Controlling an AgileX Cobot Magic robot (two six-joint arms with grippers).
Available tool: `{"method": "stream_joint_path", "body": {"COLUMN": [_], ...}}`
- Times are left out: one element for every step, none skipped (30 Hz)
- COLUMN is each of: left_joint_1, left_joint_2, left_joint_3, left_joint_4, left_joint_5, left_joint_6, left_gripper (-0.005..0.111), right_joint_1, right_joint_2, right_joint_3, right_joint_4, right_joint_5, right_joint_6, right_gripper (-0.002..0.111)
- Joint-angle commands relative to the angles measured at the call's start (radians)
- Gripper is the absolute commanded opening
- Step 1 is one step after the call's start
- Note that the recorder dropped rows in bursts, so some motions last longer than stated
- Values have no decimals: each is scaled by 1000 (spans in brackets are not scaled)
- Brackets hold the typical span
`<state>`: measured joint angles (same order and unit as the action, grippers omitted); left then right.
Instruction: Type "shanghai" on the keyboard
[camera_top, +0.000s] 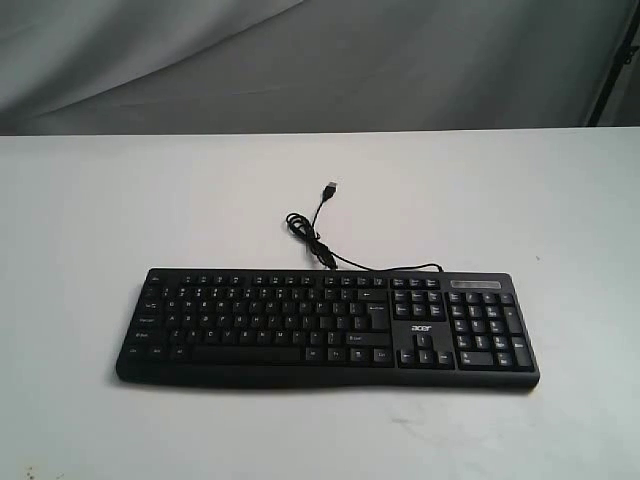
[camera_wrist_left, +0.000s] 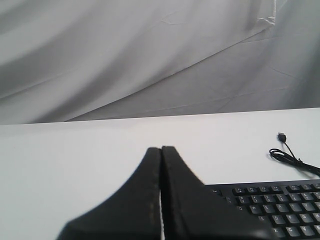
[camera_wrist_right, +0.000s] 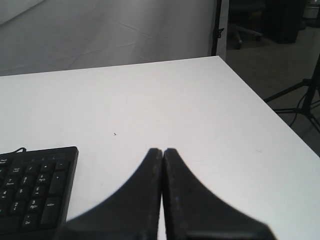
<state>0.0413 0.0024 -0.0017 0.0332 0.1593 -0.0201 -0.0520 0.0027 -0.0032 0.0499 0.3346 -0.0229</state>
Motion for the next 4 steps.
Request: {"method": "stream_joint_path", "body": {"left_joint_1": [-6,-6,-6,-6], "left_joint_2": [-2,-2,-2,-2], "left_joint_3": [2,2,2,2], "left_joint_4": [0,0,0,0], "left_joint_5": [-6,-6,-6,-6], "left_joint_6": [-3,-3,-3,-3], "left_gripper": [0,0,0,0], "right_joint_1": [-7,-7,-7,-7], "right_joint_2": [-3,-3,-3,-3], "right_joint_3": [3,3,3,3], "right_joint_4": [2,2,2,2], "right_joint_5": [0,0,0,0], "right_joint_6": [3,3,3,3], "right_gripper": [0,0,0,0]}}
